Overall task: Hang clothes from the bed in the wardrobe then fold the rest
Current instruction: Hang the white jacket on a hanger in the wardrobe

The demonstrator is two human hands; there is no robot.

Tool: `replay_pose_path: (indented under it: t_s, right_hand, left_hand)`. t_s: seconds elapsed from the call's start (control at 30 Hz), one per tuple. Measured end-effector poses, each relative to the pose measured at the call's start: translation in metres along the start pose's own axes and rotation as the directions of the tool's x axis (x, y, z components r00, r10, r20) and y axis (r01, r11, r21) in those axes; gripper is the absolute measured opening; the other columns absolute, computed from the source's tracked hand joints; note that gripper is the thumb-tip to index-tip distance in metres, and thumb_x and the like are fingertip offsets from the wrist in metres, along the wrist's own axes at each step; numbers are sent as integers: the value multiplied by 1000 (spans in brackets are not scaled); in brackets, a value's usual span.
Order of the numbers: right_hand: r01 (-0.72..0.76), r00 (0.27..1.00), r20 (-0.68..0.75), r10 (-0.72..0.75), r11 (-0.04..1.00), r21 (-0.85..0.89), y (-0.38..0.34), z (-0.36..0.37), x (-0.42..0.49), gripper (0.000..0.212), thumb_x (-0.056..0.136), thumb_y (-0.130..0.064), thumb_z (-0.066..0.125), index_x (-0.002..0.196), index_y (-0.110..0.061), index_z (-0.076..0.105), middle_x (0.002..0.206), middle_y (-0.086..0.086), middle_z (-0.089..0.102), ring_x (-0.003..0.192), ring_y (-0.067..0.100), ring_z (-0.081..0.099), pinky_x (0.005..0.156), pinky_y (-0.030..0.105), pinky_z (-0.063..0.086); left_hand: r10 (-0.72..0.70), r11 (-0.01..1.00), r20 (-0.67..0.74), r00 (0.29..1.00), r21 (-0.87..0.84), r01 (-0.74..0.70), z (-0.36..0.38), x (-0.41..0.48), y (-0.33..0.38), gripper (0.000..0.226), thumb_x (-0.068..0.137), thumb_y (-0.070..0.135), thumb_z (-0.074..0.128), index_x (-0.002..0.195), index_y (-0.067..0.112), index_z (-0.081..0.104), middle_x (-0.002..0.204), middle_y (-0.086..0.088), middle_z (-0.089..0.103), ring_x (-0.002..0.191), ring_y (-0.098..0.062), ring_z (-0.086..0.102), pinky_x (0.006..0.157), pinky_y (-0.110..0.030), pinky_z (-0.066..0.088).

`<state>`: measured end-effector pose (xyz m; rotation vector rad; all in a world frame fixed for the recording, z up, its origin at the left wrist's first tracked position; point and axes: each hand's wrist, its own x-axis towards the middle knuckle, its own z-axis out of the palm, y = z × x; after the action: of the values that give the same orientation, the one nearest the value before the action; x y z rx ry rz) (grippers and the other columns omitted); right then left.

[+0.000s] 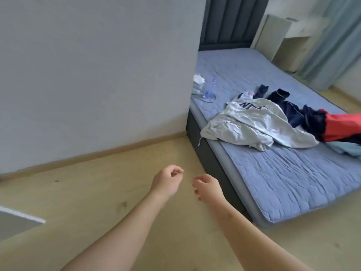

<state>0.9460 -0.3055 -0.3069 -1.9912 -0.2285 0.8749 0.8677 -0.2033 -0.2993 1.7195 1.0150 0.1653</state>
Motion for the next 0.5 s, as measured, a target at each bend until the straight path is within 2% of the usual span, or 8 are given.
replay_pose_path:
  t_s: [0.17, 0.27, 0.37, 0.43, 0.5]
  right_hand:
    - [-60, 991, -116, 67, 996, 62, 19, -120, 43, 17, 85, -14, 48, 78, -26, 59, 80, -1, 62, 70, 15, 55, 67, 31, 47]
    - [-83, 975, -192, 111, 986, 145, 30, -175, 65, 14, 87, -13, 49, 85, -21, 61, 74, 0, 59, 65, 14, 54, 59, 27, 44]
    - [-114, 960, -231, 156, 976, 184, 38, -214, 91, 14, 88, -13, 48, 86, -21, 60, 83, 4, 61, 73, 19, 55, 65, 29, 45]
    - [-130, 951, -257, 174, 975, 182, 38, -233, 110, 16, 88, -12, 48, 82, -22, 59, 91, 5, 62, 85, 23, 57, 79, 36, 48]
    - [-138, 941, -283, 187, 973, 184, 36, -248, 137, 14, 89, -10, 49, 84, -19, 60, 90, 4, 61, 88, 24, 57, 85, 40, 48]
  left_hand:
    - [47, 997, 128, 991, 52, -54, 99, 33, 68, 14, 88, 17, 53, 83, 29, 59, 78, 6, 58, 75, -13, 55, 54, -20, 36]
    - [57, 995, 166, 985, 76, -70, 138, 55, 100, 14, 89, 17, 52, 85, 28, 59, 79, 6, 58, 72, -11, 54, 53, -19, 35]
    - [70, 993, 225, 972, 80, -91, 174, 85, 127, 13, 90, 15, 51, 86, 26, 58, 79, 5, 56, 71, -8, 53, 53, -13, 38]
    - [77, 990, 264, 961, 94, -105, 195, 110, 143, 16, 90, 16, 52, 82, 28, 58, 85, 2, 59, 84, -16, 60, 68, -20, 47]
    - [78, 989, 299, 951, 95, -111, 214, 140, 157, 19, 90, 17, 52, 77, 31, 57, 90, 1, 60, 94, -23, 61, 82, -31, 49]
